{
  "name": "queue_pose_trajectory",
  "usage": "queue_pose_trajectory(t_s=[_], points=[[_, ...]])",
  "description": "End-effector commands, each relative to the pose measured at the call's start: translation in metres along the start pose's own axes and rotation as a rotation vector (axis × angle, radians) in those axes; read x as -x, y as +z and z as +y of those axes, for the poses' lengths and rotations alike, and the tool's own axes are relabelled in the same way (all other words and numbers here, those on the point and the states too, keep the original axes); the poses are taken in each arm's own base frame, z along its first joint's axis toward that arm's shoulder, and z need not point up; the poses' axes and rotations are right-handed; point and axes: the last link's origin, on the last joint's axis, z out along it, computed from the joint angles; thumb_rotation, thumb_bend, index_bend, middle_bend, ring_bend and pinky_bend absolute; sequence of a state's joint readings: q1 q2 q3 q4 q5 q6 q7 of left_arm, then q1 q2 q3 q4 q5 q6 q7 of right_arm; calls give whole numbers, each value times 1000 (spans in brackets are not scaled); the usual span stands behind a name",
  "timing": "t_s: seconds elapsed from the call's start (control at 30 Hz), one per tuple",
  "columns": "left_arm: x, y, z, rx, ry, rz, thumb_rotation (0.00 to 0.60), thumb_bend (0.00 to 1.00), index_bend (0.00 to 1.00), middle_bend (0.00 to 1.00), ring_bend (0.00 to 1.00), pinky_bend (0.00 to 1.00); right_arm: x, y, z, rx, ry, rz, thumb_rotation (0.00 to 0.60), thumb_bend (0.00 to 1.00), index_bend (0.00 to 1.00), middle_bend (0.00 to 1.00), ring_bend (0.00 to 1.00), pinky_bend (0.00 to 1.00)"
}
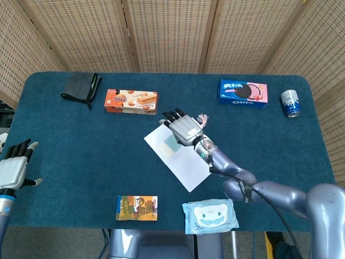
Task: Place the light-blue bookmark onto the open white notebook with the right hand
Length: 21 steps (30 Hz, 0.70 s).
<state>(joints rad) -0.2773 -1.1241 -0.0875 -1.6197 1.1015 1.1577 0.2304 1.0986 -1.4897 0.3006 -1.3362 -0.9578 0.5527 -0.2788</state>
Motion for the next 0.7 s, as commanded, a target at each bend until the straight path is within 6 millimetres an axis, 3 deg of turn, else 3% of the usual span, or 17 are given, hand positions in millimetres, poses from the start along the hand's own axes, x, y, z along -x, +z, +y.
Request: queue_pose_trajectory(t_s=[0.03,0.23,0.43,0.7], points=[[0,0,1,3,2,-1,600,0,0,0,0,0,13,-19,17,10,130,-86,600,1000,59,0,0,0],[0,0,1,5,1,0,600,0,0,0,0,0,37,-17,20,8,114,-127,600,1000,36,0,0,0],[-2,-1,1,6,-8,6,600,0,0,0,0,0,54,-4,20,22,72,-157,600,1000,3,0,0,0],[-1,1,-4,-5,-18,-5,600,0,0,0,0,0,63,8,24,62,16,-151,600,1000,0,0,0,0]])
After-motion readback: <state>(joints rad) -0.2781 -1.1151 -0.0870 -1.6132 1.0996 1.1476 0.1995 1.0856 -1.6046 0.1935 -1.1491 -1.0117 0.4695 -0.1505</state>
